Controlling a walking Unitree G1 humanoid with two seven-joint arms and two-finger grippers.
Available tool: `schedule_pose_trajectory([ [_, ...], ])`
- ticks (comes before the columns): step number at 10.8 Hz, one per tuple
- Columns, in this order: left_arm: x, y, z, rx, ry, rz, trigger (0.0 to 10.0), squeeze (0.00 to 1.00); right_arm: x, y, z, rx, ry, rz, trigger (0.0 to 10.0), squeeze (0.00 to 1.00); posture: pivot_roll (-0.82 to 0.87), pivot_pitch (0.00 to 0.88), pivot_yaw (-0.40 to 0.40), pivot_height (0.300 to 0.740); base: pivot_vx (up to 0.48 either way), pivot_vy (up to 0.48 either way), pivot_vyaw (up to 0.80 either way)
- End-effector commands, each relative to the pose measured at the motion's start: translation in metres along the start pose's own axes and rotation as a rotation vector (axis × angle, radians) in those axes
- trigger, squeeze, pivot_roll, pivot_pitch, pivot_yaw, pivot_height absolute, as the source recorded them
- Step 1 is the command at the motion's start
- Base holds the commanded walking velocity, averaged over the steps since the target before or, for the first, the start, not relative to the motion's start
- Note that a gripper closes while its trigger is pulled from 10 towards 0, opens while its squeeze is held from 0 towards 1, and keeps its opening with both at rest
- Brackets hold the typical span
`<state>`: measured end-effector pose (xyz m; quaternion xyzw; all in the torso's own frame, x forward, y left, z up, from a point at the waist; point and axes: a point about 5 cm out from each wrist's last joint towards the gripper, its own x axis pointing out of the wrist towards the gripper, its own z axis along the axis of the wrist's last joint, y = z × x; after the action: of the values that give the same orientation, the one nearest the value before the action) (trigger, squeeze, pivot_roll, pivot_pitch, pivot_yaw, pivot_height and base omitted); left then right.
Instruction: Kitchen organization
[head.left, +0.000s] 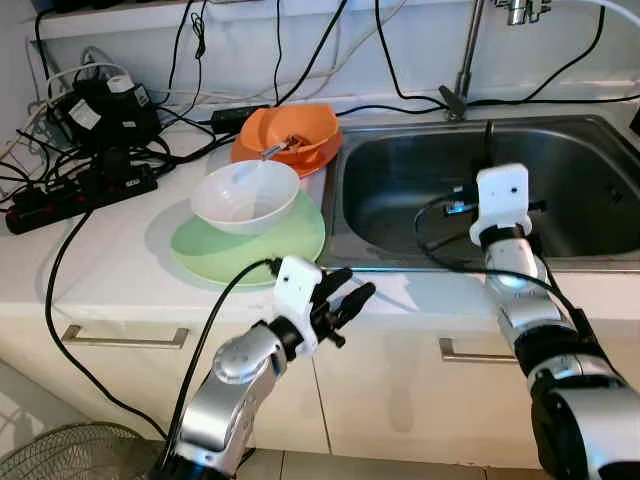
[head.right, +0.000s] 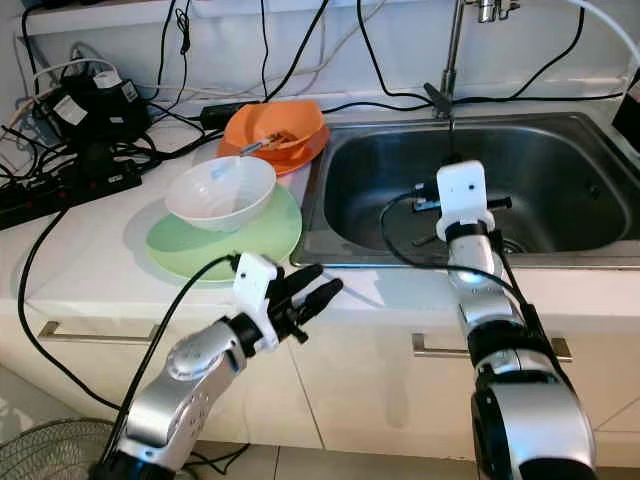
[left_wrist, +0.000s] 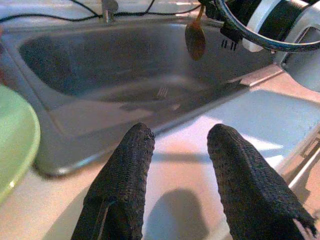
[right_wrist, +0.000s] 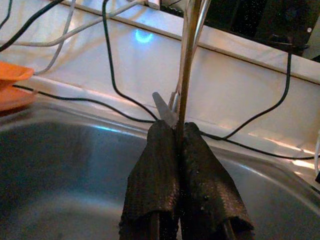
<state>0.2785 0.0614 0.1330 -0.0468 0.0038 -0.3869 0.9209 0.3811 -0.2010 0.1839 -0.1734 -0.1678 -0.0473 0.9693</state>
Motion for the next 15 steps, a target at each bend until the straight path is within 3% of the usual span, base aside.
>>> schedule_pose_trajectory([
  [1, -0.002, 0.004, -0.002, 0.011, 0.023, -0.001, 10.0, 0.00, 0.004, -0.006, 0.003, 0.037, -0.004, -0.047, 10.0, 0.00, 0.02, 0.039, 0.138, 0.740, 0.000, 0.000, 0.00],
  [8, -0.003, 0.006, -0.004, 0.022, 0.008, 0.045, 10.0, 0.00, 0.000, 0.004, -0.004, 0.036, 0.030, 0.002, 10.0, 0.00, 0.05, 0.000, 0.098, 0.740, 0.000, 0.000, 0.00],
  [14, 0.011, 0.002, -0.006, 0.032, 0.001, 0.027, 10.0, 0.00, 0.005, -0.005, 0.000, 0.017, 0.025, 0.008, 10.0, 0.00, 0.03, 0.000, 0.061, 0.740, 0.000, 0.000, 0.00],
  [15, 0.012, 0.003, -0.006, 0.036, -0.002, 0.029, 10.0, 0.00, 0.007, -0.006, 0.001, 0.013, 0.022, 0.007, 10.0, 0.91, 0.03, 0.000, 0.063, 0.740, 0.000, 0.000, 0.00],
])
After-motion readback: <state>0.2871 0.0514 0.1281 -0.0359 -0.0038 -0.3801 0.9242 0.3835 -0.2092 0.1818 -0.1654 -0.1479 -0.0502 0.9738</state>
